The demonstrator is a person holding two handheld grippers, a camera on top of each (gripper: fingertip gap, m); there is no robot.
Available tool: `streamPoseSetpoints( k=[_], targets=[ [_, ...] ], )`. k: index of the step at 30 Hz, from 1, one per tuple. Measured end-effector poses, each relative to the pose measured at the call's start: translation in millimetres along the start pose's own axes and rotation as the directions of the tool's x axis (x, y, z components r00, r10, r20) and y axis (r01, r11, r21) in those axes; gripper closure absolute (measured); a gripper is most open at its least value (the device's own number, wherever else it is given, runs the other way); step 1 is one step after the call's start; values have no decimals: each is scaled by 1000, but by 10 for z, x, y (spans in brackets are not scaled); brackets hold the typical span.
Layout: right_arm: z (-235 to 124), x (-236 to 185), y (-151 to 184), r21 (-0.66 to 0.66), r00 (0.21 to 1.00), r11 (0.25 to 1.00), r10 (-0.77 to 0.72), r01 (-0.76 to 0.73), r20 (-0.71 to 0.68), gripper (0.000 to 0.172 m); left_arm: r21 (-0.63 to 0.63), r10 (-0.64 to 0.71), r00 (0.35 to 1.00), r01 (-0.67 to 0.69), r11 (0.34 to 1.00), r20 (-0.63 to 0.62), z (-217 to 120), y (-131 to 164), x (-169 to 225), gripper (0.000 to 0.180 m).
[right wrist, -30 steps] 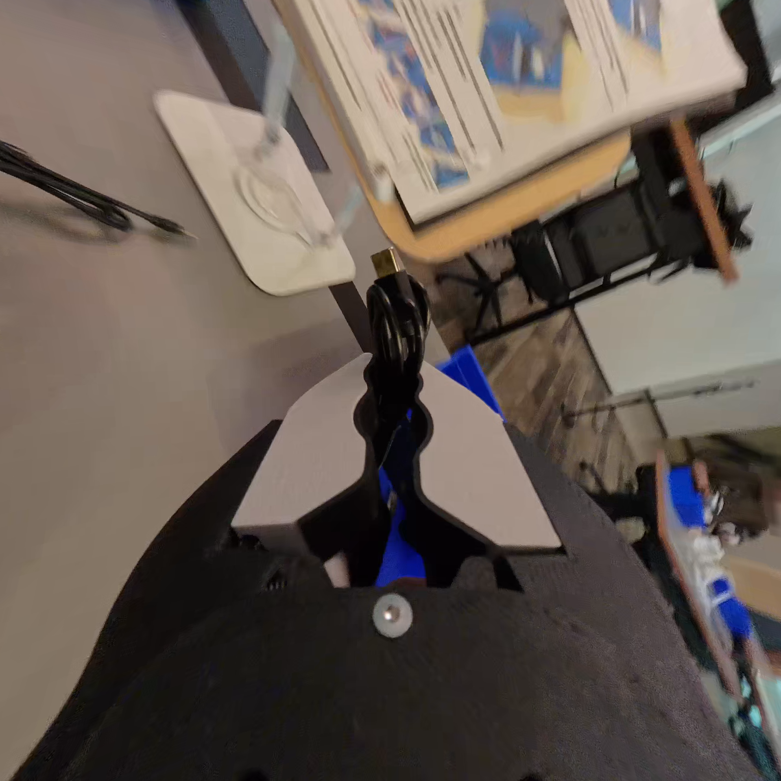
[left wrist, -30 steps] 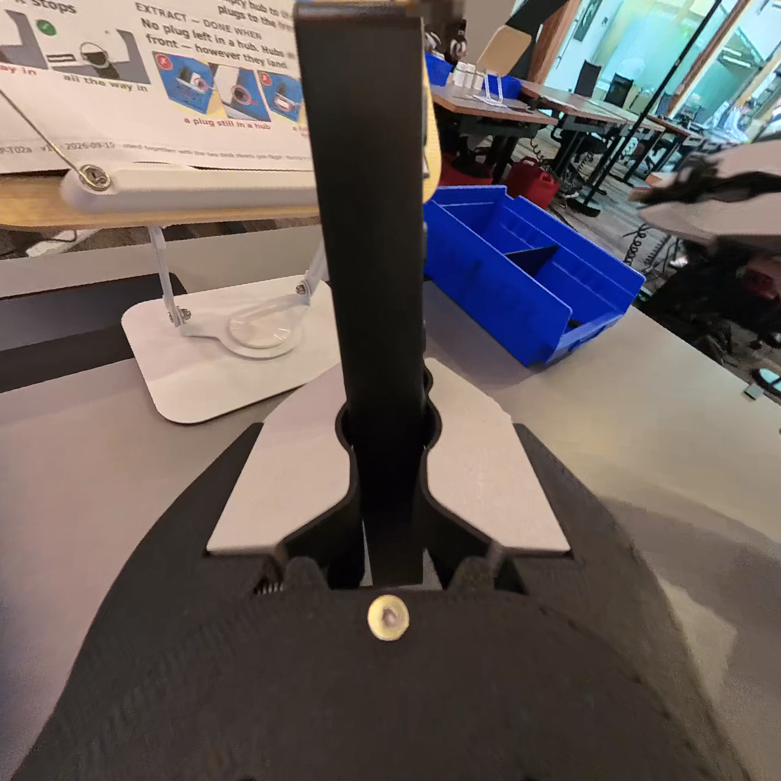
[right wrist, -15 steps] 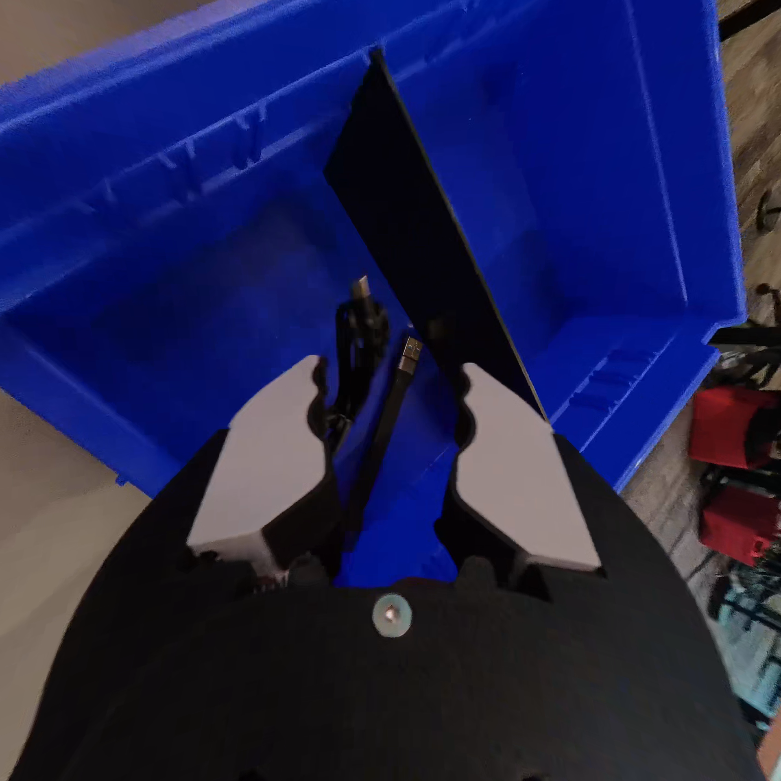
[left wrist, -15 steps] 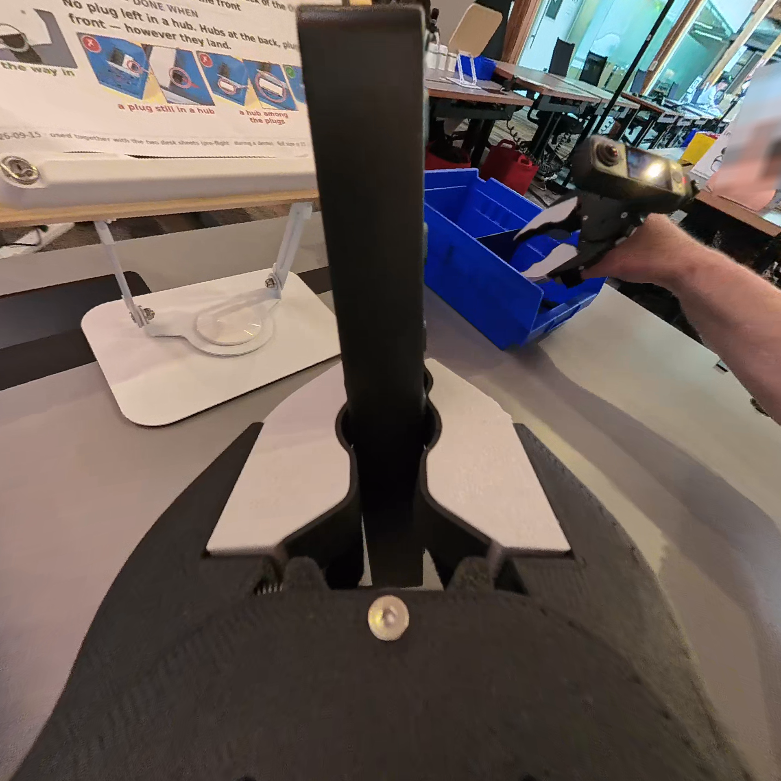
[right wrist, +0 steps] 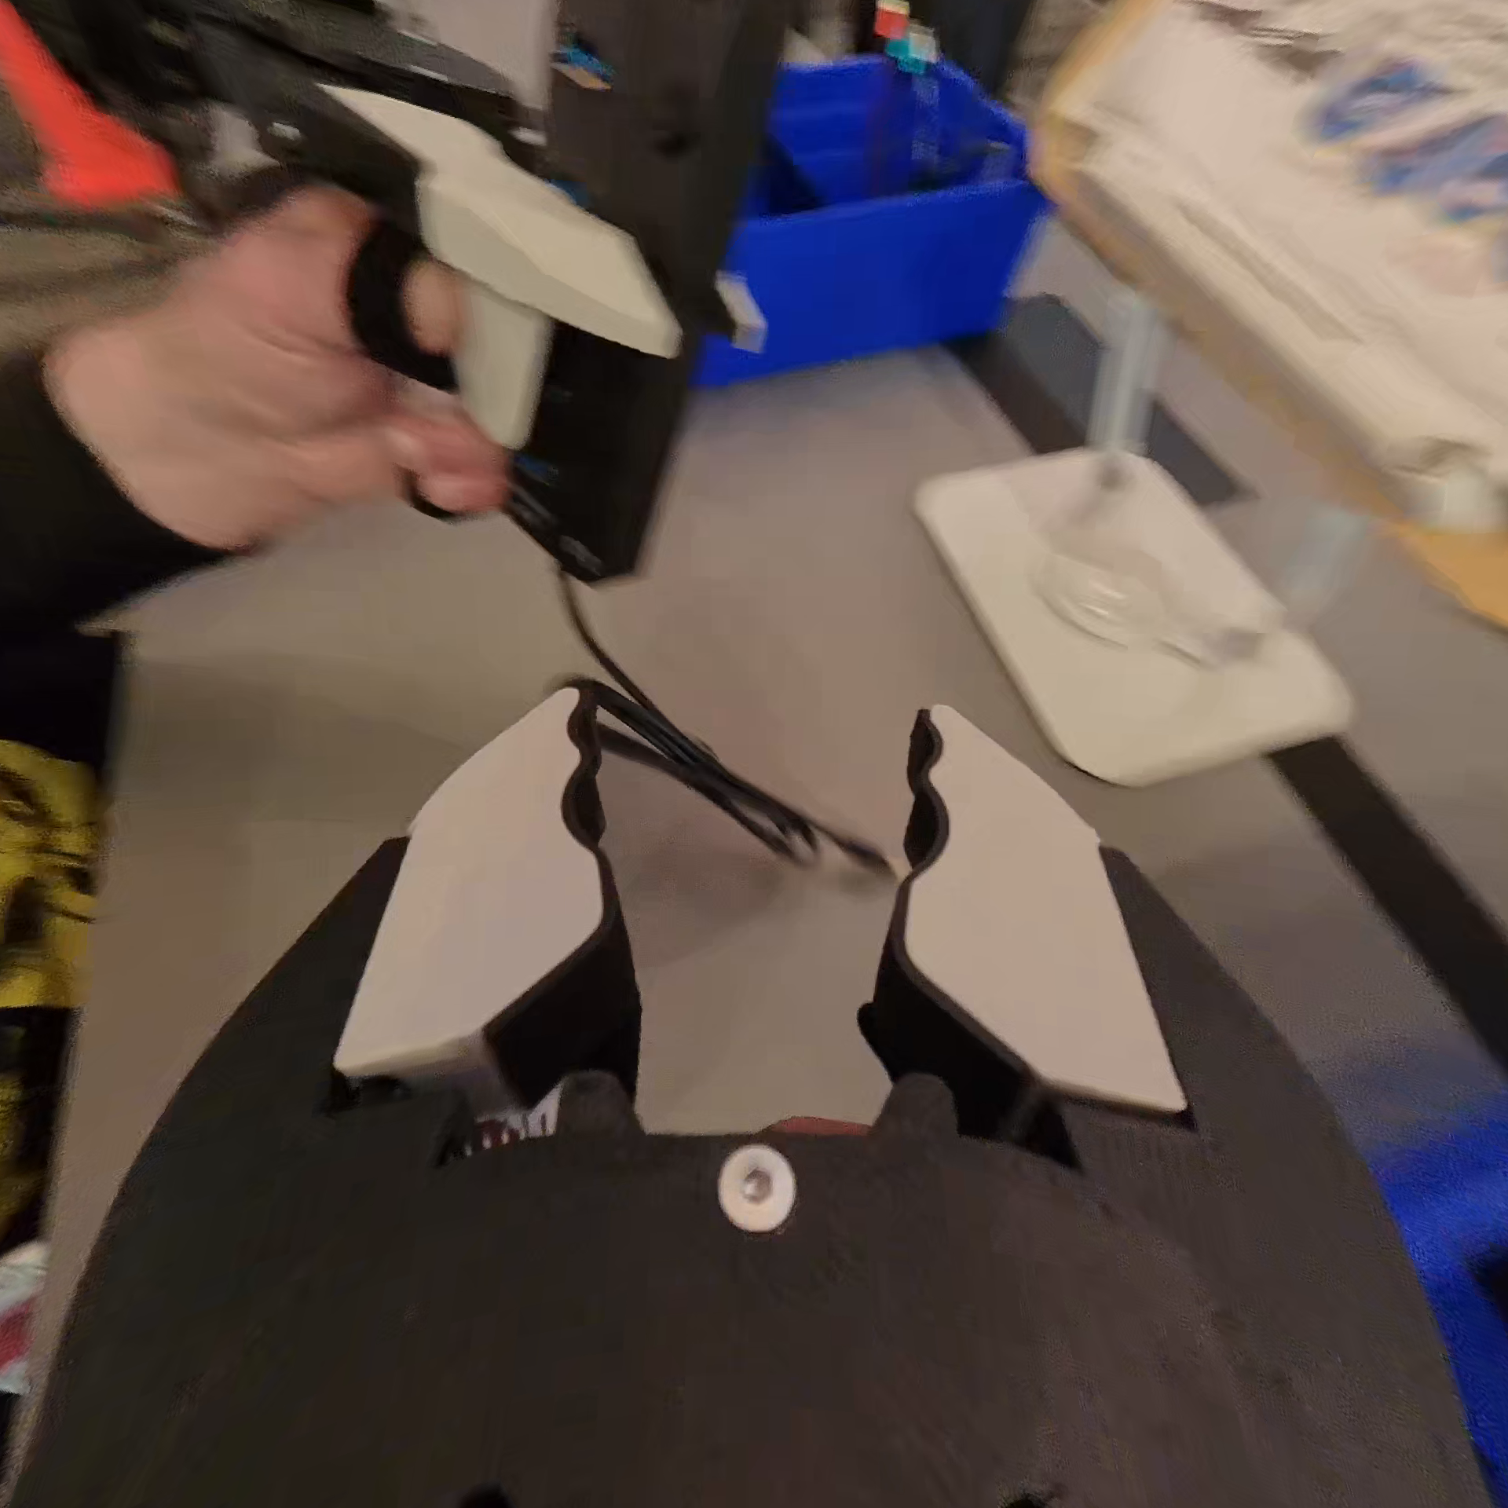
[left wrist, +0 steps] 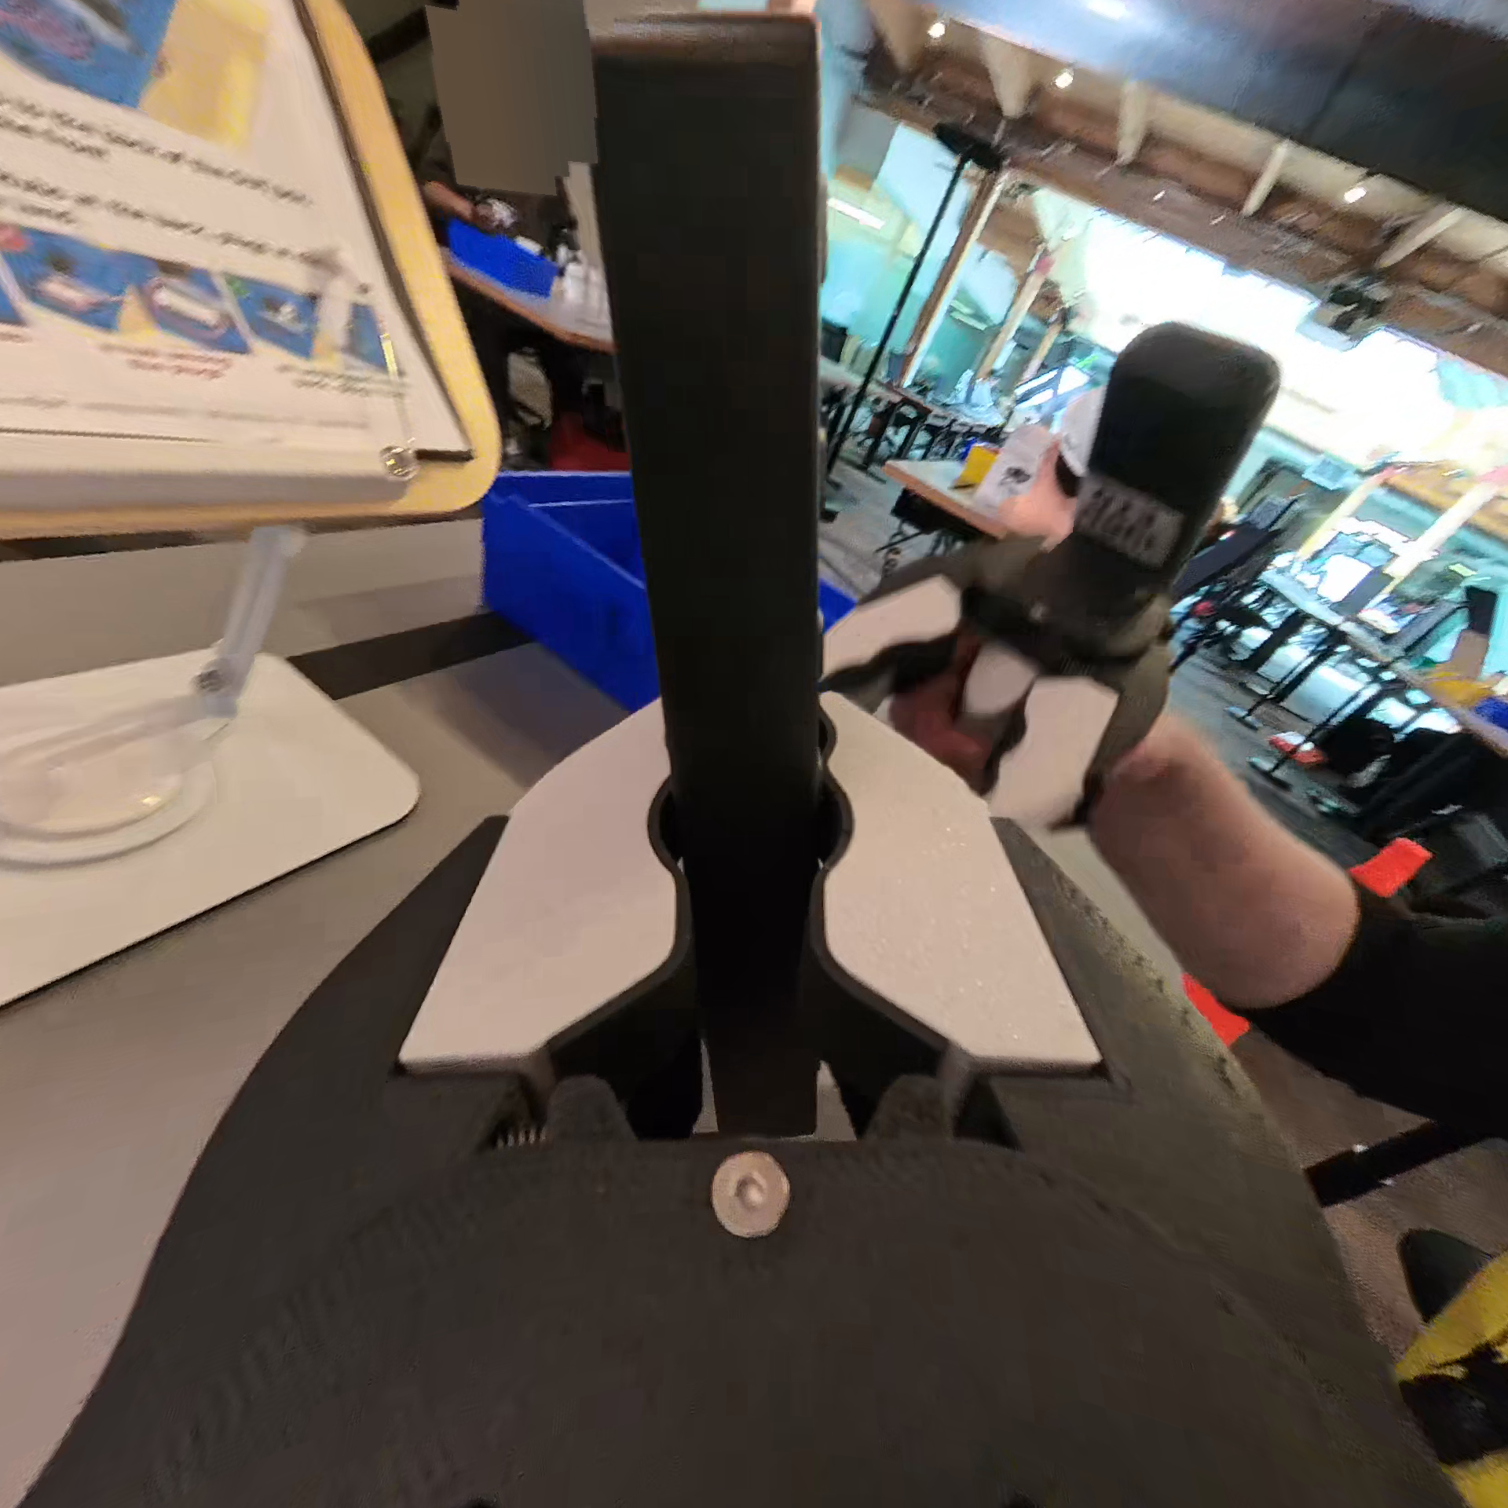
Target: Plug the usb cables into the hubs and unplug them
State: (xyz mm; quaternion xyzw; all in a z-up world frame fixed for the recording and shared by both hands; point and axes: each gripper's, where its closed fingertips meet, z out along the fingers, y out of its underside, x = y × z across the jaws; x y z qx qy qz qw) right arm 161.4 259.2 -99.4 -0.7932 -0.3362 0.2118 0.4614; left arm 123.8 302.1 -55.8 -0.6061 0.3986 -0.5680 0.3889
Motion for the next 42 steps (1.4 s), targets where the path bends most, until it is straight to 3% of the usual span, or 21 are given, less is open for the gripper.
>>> streamPoseSetpoints(
  k=[3, 6, 7, 9, 14, 18, 21, 25, 29, 33, 39, 42],
  targets=[
    [384, -397, -239, 139, 984, 987, 54, -78, 168, 93, 21, -7, 996, 9, 1000, -83, 26, -49, 199, 154],
    [551, -605, -342, 160, 937, 971, 119, -180, 328, 111, 29, 1, 987, 4, 1000, -158, 14, -66, 383, 155],
    [547, -676, -385, 176, 915, 965, 115, -195, 387, 127, 46, 2, 983, 7, 999, -185, -9, -94, 434, 154],
    [500, -757, -476, 218, 883, 950, 102, -224, 459, 142, 73, -11, 966, 31, 997, -257, -81, -165, 522, 154],
    [396, -817, -566, 231, 900, 960, 44, -159, 434, 147, 100, 28, 940, 7, 995, -339, -186, -266, 667, 152],
    [136, -627, -722, 267, 942, 955, 31, -126, 335, 148, 196, 57, 936, 13, 980, -347, -388, -482, 633, 131],
    [-186, -311, -857, 273, 978, 960, 9, -66, 208, 148, 221, 71, 960, -10, 975, -269, -514, -526, 412, 132],
    [-718, 354, -1108, 278, 998, 959, -39, 54, -57, 148, 167, 43, 987, -17, 986, -152, -555, -303, -22, 138],
    [-1226, 1182, -1256, 236, 946, 961, -66, 147, -318, 148, 131, 10, 995, 3, 991, -97, -520, -54, -303, 140],
    [-1599, 1998, -1298, 218, 866, 949, -96, 229, -490, 148, 93, -14, 996, 22, 995, -89, -443, 121, -423, 142],
    [-1679, 3034, -862, 182, 820, 959, -79, 218, -567, 148, 72, -13, 997, 18, 997, -77, -441, 230, -517, 144],
    [-1548, 3351, -494, 199, 841, 970, -10, 139, -541, 148, 66, -14, 997, 19, 998, -74, -455, 258, -570, 145]
  ],
)
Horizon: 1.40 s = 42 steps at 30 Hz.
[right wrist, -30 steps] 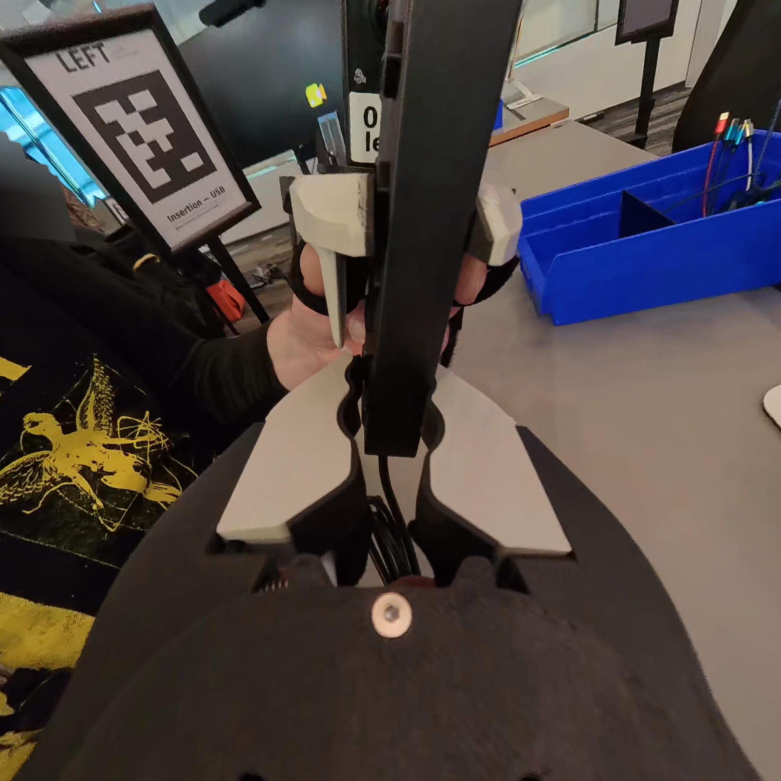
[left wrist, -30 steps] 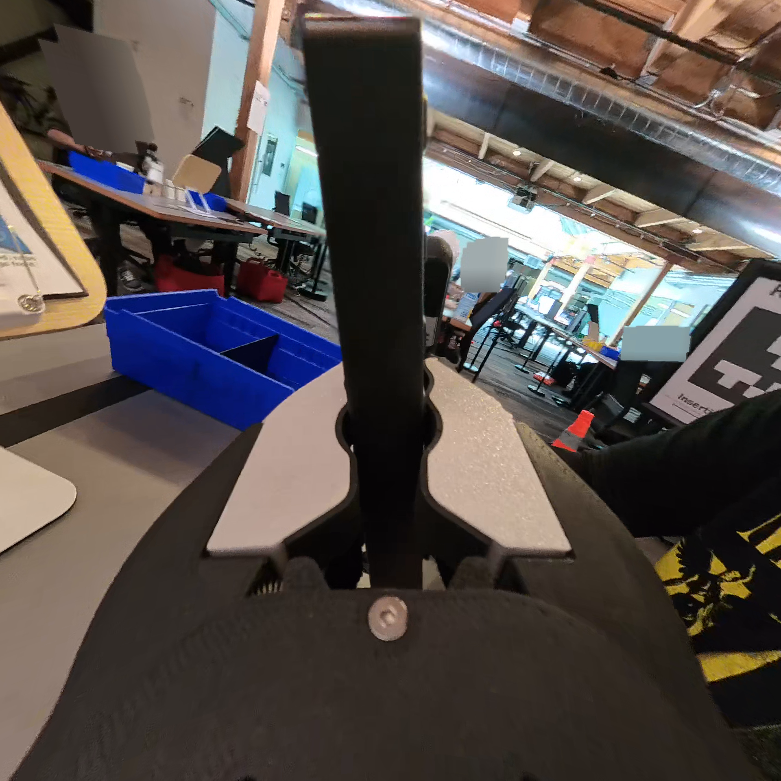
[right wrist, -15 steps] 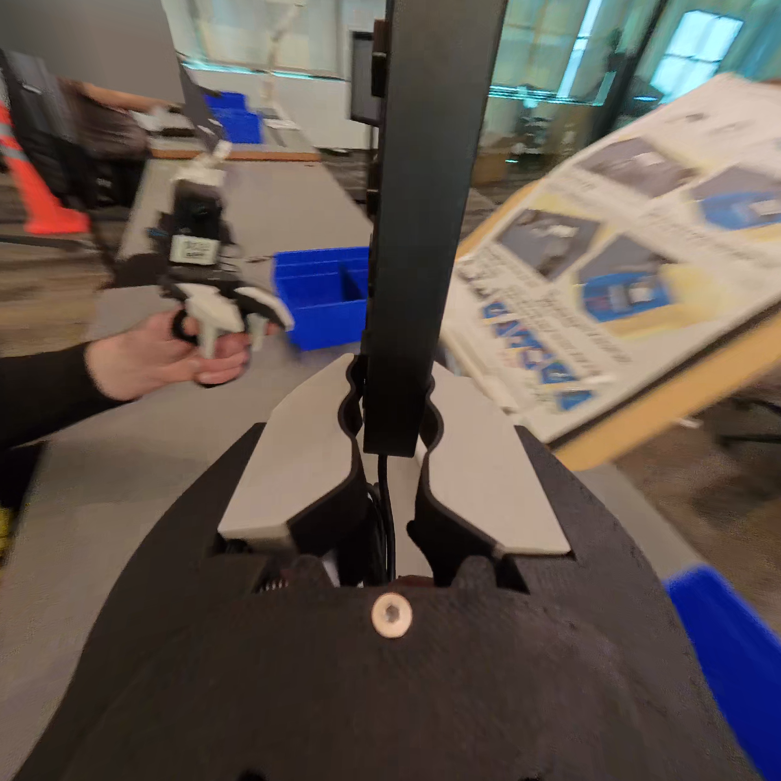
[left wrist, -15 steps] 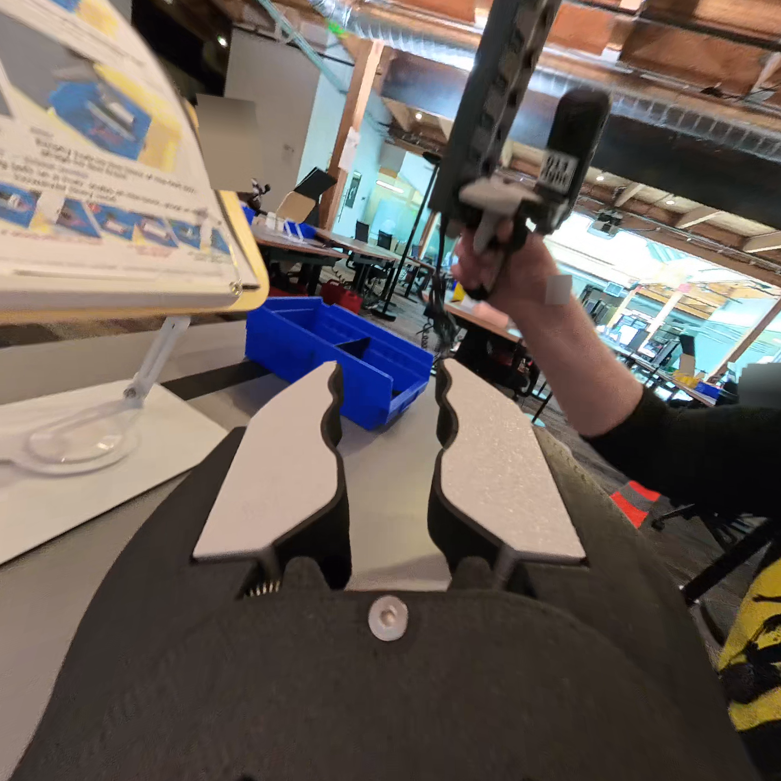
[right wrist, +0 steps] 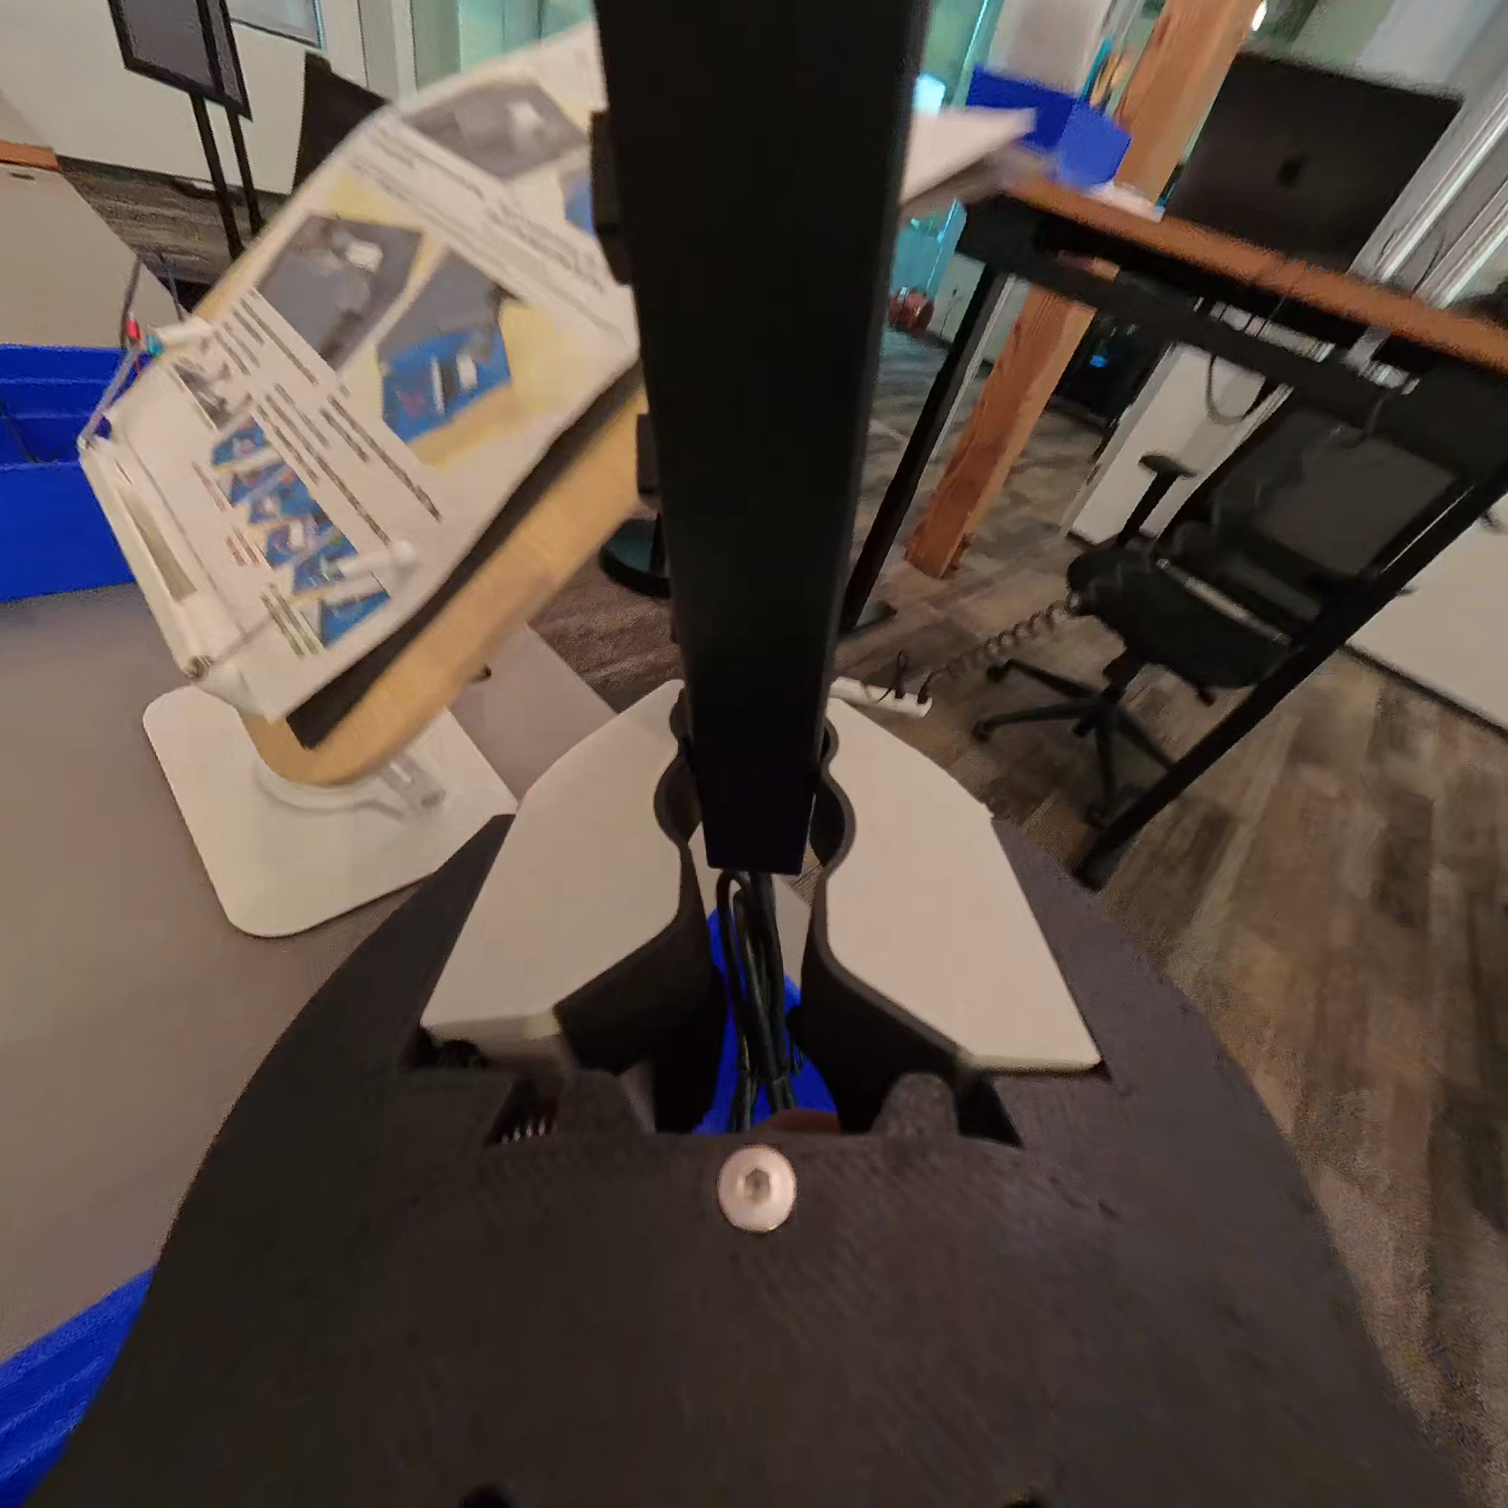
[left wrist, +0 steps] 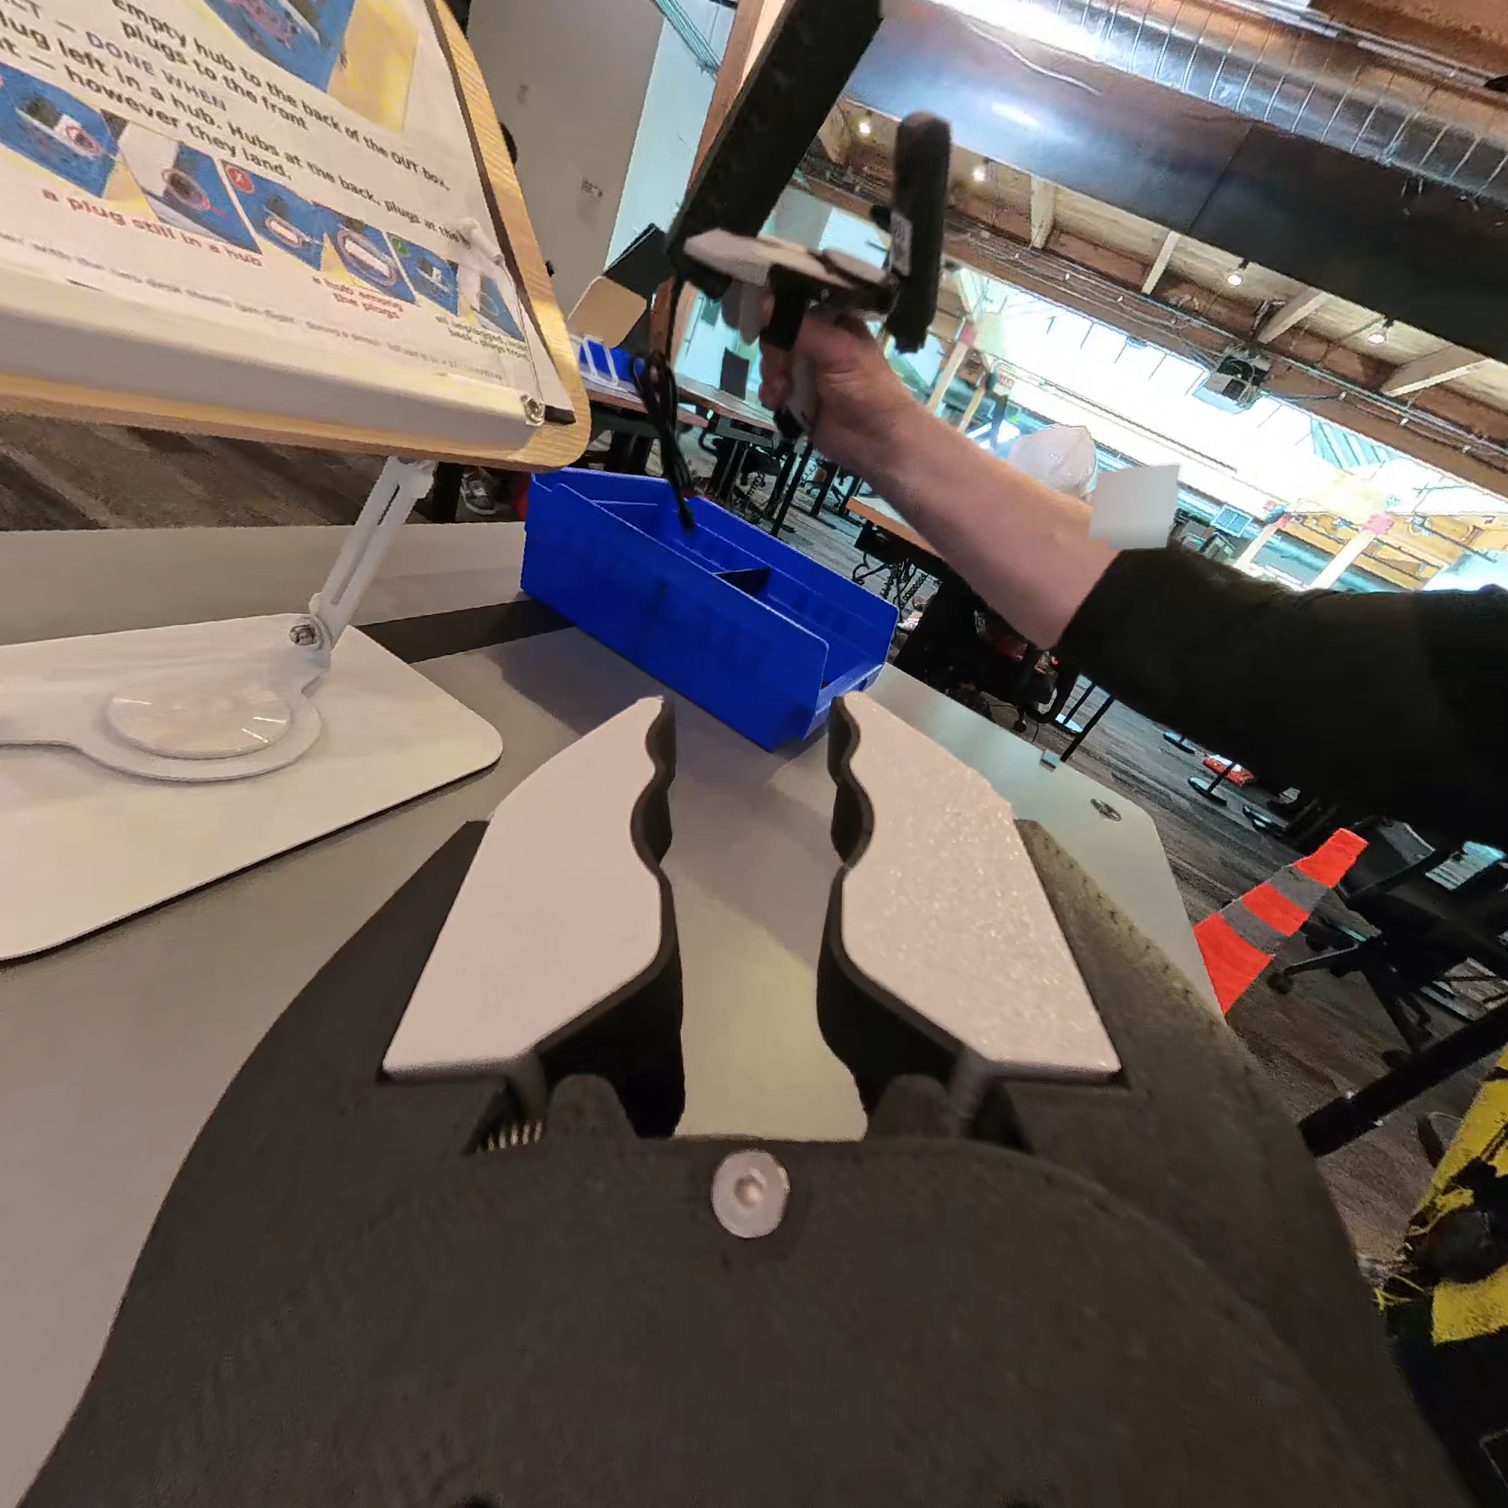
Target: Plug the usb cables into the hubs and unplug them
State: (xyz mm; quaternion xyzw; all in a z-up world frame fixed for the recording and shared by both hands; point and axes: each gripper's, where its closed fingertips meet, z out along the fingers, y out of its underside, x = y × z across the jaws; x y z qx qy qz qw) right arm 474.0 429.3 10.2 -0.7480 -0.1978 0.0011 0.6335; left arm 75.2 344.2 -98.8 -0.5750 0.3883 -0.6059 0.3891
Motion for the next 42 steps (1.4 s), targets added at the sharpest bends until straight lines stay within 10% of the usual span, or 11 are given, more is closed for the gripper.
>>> streamPoseSetpoints(
  k=[12, 25, 32, 42],
  targets=[
    [-3, -181, 1636, -518, 940, 805, 342, -290, 6, 147, -67, 34, 999, -32, 997, 26, 56, 121, -130, 145],
    [50, -424, 2144, -598, 684, 467, 702, -652, -198, 145, -75, 55, 998, -52, 996, 39, 23, 112, -127, 145],
    [-91, -499, 2446, -709, 739, 354, 579, -609, -345, 116, -79, 59, 998, -55, 995, 39, -1, 113, -127, 145],
    [-603, -358, 1968, -673, 798, 458, 485, -581, -359, 66, -97, 107, 991, -99, 990, 78, -109, 47, -136, 141]
  ],
)
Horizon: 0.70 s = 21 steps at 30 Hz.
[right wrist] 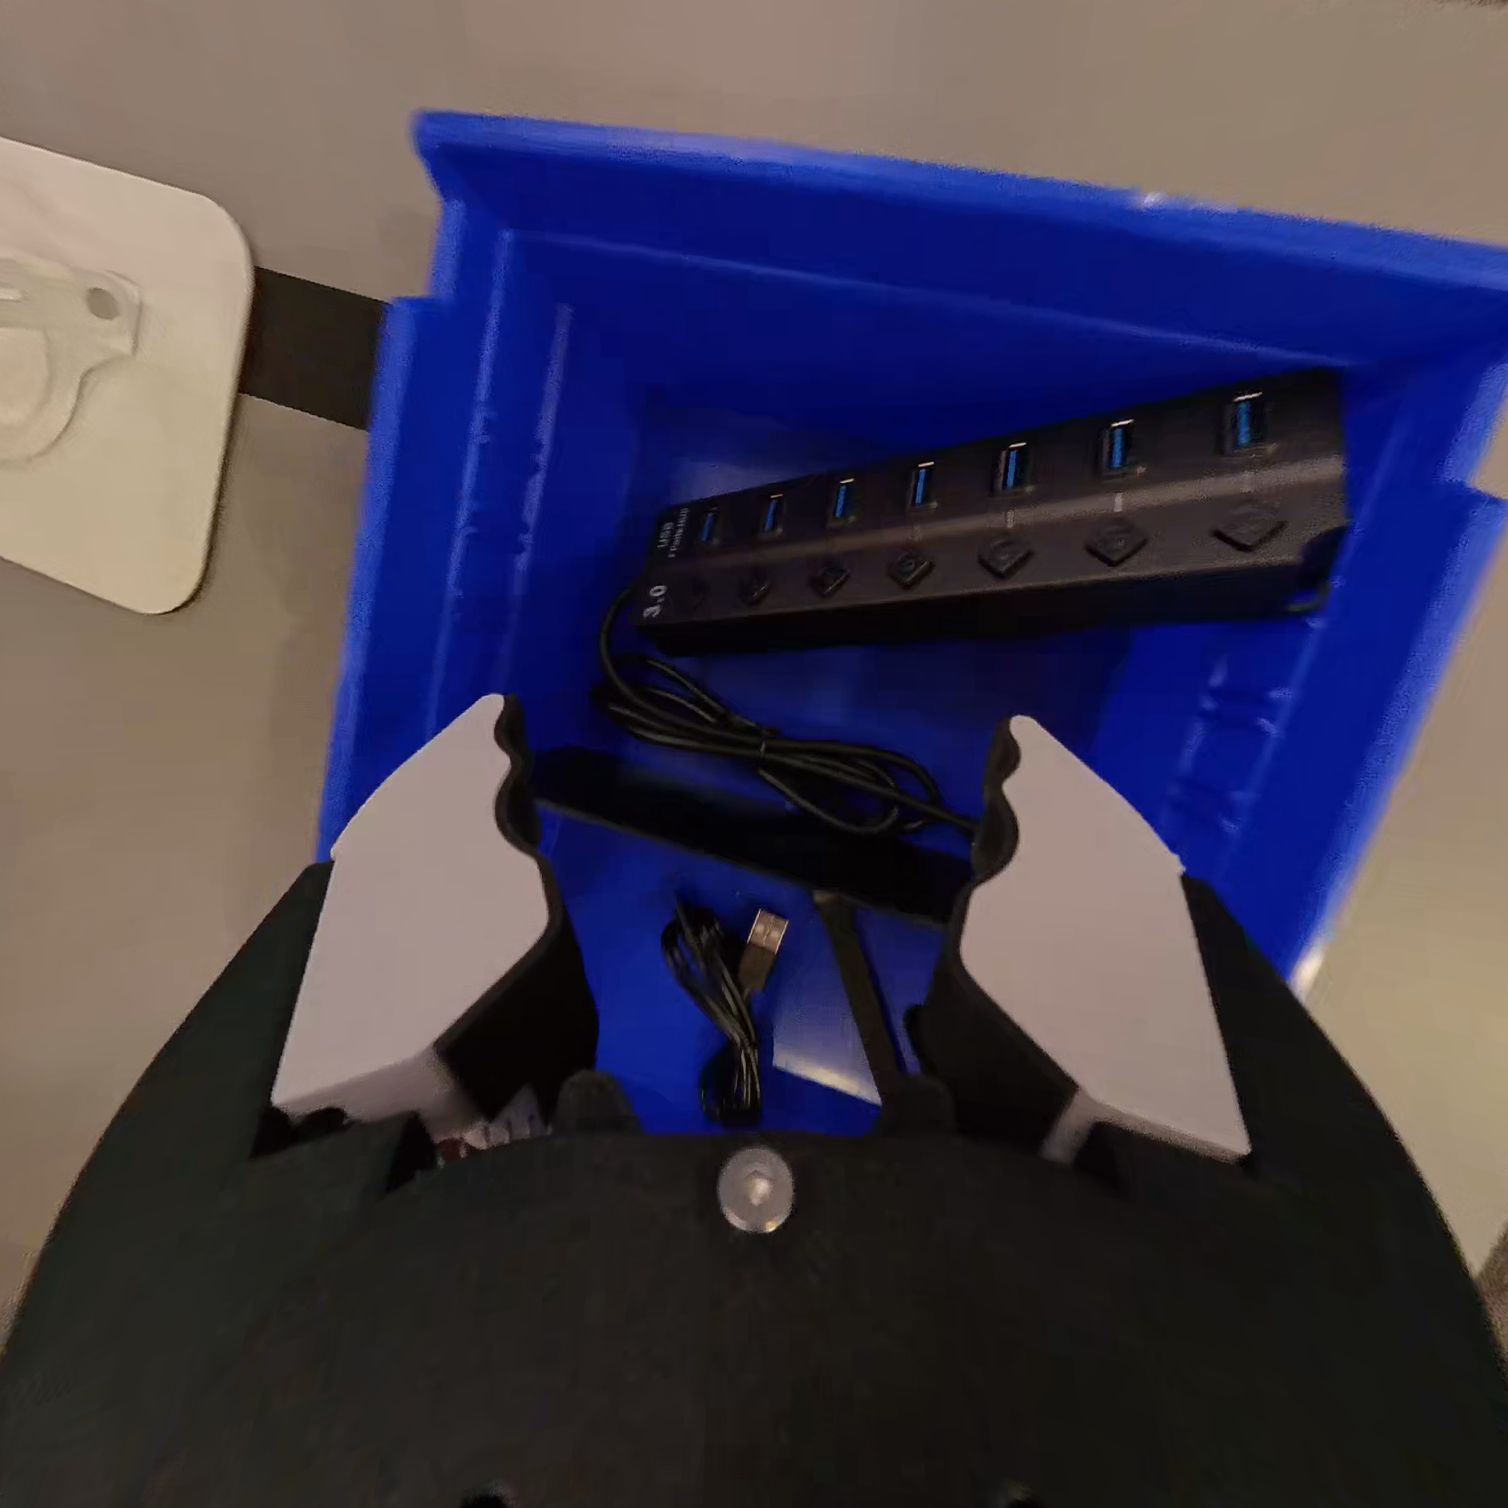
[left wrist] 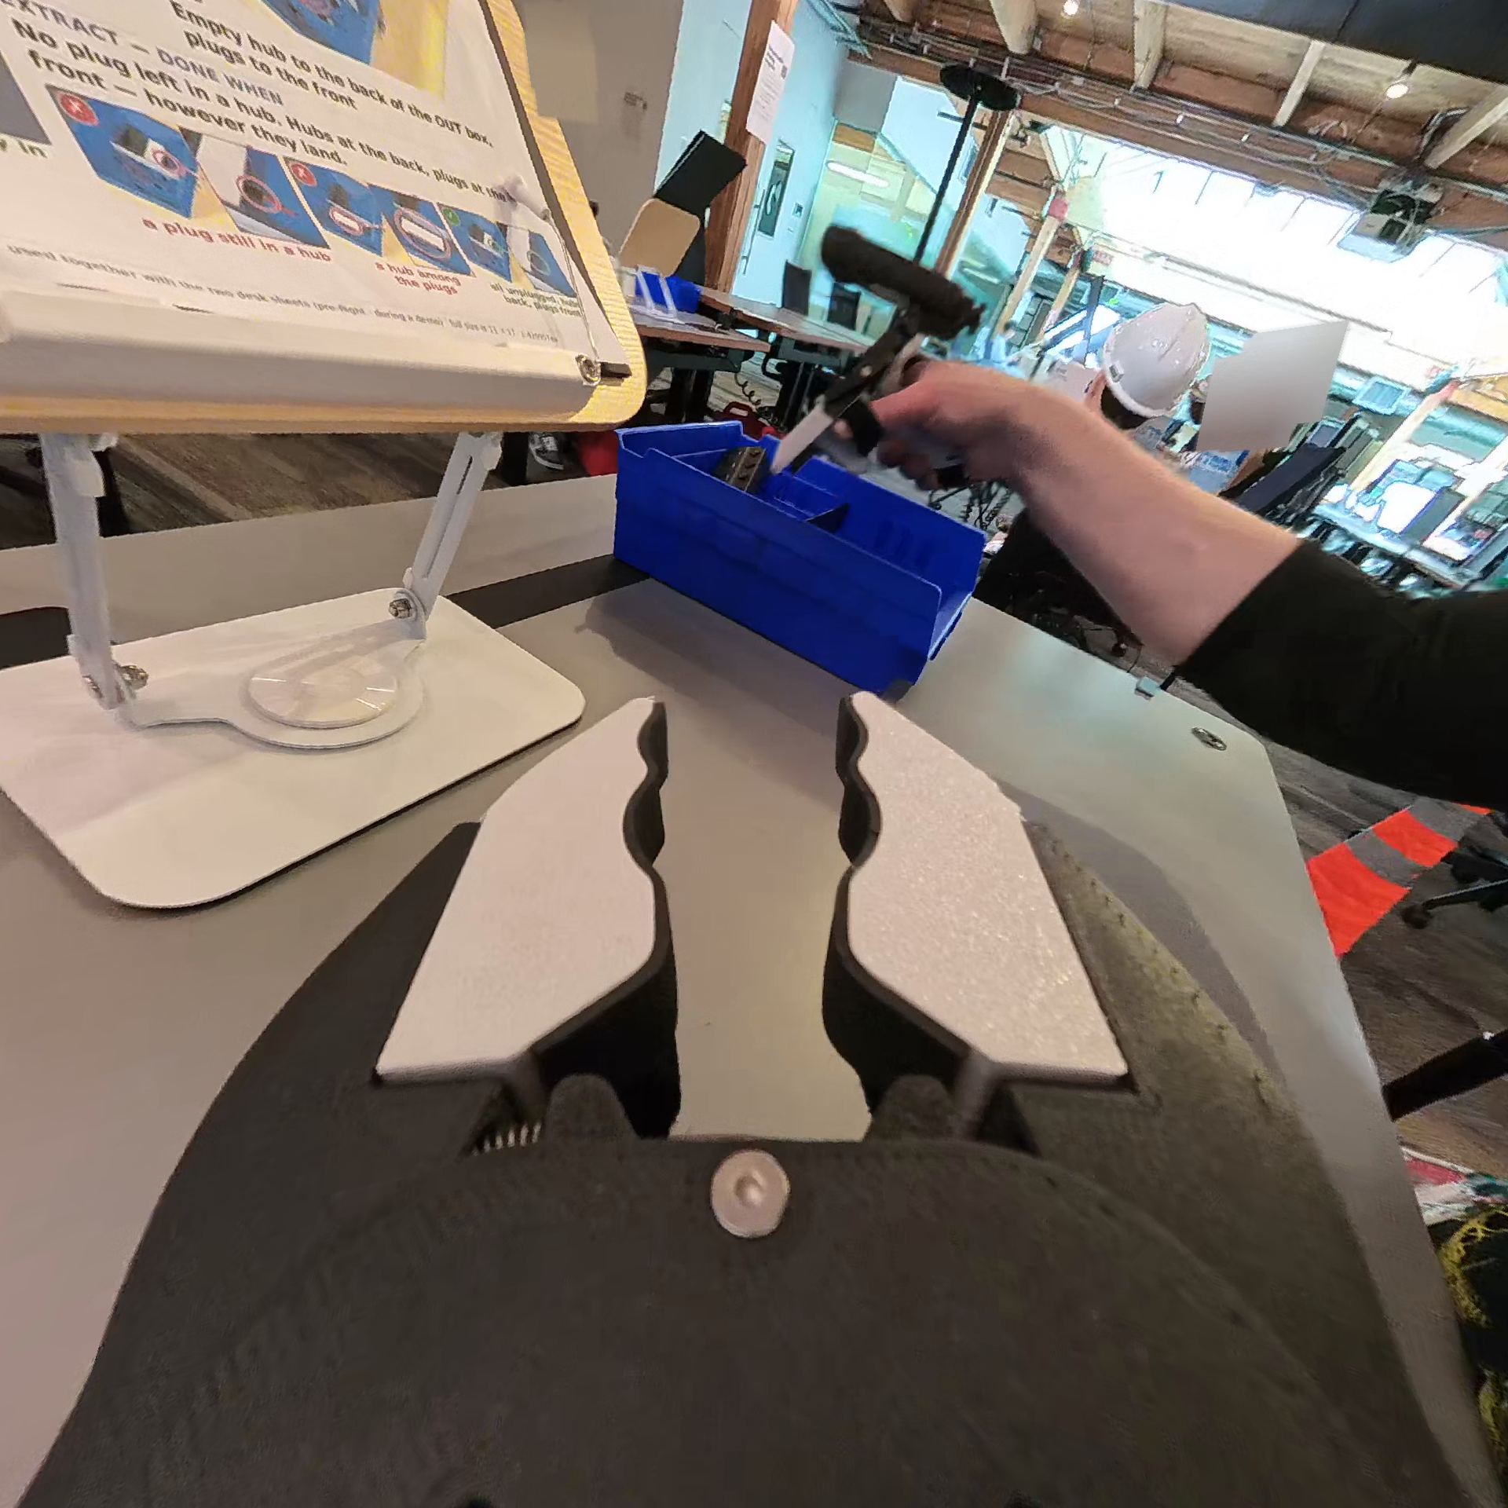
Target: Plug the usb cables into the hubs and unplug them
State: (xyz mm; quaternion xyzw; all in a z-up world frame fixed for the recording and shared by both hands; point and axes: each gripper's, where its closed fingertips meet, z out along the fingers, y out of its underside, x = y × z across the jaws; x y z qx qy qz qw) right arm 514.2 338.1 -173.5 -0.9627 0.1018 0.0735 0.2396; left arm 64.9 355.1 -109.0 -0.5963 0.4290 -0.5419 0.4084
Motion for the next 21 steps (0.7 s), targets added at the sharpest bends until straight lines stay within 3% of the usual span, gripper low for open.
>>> streamPoseSetpoints(
  k=[4, 8, 14, 17, 21],
  targets=[
    [-536, -432, -55, 181, 988, 971, -156, 154, -4, 76, -56, 76, 992, -71, 996, 101, -158, 2, -104, 136],
    [-810, -1104, 224, 226, 935, 911, -354, 344, 2, 87, -111, 164, 948, -138, 984, 272, -561, -127, -376, 133],
    [-775, -2178, 839, 313, 817, 796, -569, 519, 92, 97, -225, 286, 777, -189, 956, 560, -1492, -548, -1050, 135],
    [-645, -2597, 1123, 347, 778, 775, -605, 527, 169, 98, -293, 267, 712, -90, 952, 649, -1826, -667, -1502, 134],
    [-402, -2960, 1423, 349, 744, 769, -625, 535, 237, 99, -348, 139, 730, 143, 926, 669, -1836, -588, -2121, 129]
  ],
)
